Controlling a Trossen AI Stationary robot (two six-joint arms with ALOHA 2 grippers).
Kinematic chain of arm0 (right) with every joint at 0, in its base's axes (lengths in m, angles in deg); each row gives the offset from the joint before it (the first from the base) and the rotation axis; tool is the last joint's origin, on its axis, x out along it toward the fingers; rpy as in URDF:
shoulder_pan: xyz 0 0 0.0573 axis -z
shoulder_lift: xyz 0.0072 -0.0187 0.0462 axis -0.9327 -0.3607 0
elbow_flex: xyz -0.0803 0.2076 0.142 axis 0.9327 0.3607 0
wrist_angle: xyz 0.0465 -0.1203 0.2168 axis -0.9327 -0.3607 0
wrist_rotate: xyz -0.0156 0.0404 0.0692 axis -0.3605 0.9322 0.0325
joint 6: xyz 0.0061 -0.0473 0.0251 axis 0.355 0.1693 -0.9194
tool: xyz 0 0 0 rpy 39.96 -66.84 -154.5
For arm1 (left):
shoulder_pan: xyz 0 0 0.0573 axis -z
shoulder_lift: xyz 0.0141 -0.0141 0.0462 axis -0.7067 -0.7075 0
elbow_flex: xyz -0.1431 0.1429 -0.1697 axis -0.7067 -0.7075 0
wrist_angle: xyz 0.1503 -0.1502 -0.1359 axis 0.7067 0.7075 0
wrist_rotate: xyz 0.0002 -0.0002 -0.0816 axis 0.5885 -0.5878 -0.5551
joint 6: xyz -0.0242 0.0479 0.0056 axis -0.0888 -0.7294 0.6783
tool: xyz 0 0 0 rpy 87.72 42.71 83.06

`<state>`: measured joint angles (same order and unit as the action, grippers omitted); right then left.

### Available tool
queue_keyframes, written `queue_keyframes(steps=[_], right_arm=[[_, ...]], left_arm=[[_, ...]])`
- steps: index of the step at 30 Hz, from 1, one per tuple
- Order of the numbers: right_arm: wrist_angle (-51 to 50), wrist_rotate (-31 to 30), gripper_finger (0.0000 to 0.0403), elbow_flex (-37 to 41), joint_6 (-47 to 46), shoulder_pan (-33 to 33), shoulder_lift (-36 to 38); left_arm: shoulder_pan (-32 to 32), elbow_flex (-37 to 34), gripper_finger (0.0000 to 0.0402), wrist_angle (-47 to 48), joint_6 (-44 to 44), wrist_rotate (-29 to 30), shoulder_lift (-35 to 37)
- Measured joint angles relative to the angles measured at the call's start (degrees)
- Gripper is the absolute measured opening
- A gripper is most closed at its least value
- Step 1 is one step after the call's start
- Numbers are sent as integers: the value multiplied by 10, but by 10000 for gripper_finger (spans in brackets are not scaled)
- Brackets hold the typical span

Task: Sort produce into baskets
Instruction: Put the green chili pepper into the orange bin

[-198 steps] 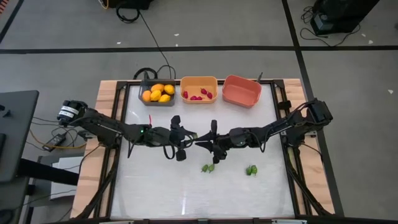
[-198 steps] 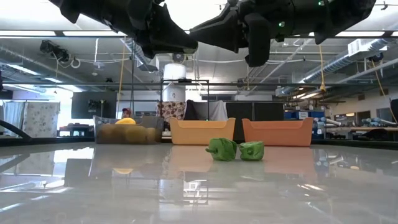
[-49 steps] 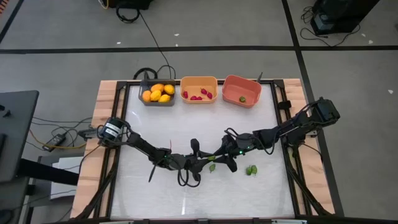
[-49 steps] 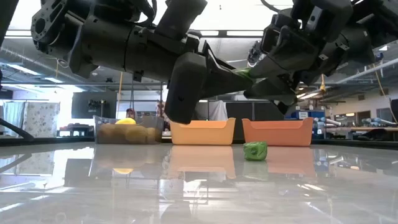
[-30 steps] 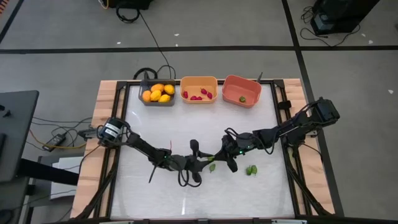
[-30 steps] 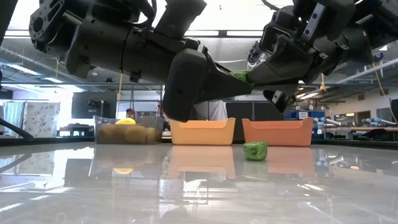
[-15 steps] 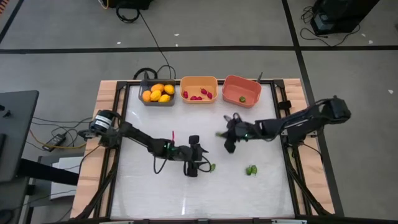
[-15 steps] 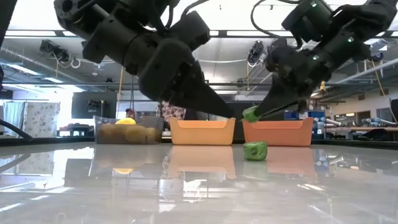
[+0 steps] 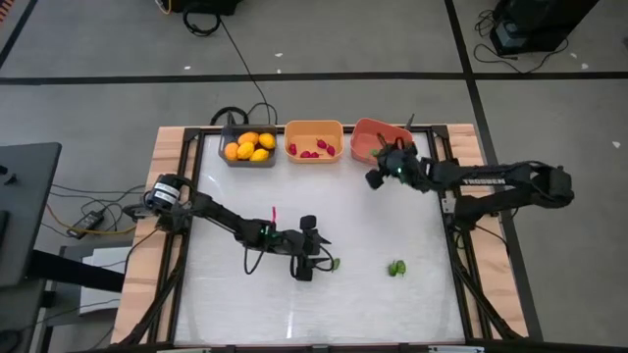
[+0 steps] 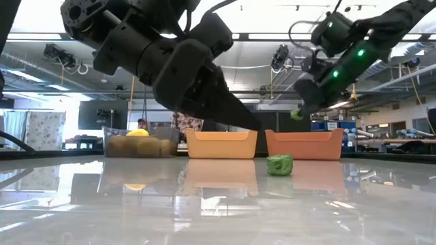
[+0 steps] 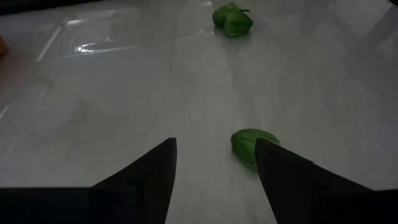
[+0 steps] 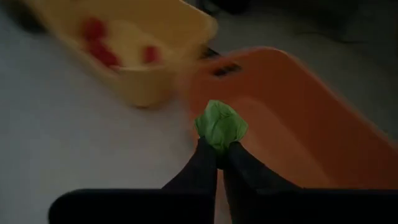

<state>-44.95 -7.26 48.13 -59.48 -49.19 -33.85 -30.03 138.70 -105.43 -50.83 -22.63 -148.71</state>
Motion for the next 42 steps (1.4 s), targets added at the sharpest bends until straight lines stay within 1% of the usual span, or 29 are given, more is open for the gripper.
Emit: queue_keyframes(steps=[3,7,9,12,15,17,20,22,25,30,32,34,36,39,42], right_arm=[[-3,-1,42,0,32,47,-11],[-3,-1,90,0,67,84,-20],[0,-1,120,0,72,96,-20],[-2,-5,160,0,73,106,-15],[-20,14,183,0,67,111,-13],[-40,55,187,0,57,110,-13],[-63,155,183,0,60,102,-13],[-71,205,175,0,74,92,-13],[-89,217,158,0,82,74,-13],[-150,244,132,0,63,57,-13],[-179,220,124,0,52,55,-13],[-207,166,117,0,49,56,-13],[-227,97,111,0,49,65,-13],[-228,-1,103,0,42,87,-13],[-195,-66,96,0,42,112,-14]], left_arm=[[0,0,224,6,7,-13,0],[-1,0,224,6,26,-37,0],[-3,0,224,5,28,-47,0],[-3,0,224,6,28,-47,0],[-3,0,224,6,28,-47,0],[-3,0,224,6,28,-47,0],[-3,0,224,6,27,-47,0],[-3,0,224,6,21,-44,0],[-4,0,224,6,14,-29,0],[-5,0,224,5,17,-36,0],[-5,0,224,4,15,-35,0],[-6,0,224,3,15,-19,0],[-8,0,224,3,16,-3,0],[-10,0,224,3,17,4,0],[-10,0,224,3,17,4,0]])
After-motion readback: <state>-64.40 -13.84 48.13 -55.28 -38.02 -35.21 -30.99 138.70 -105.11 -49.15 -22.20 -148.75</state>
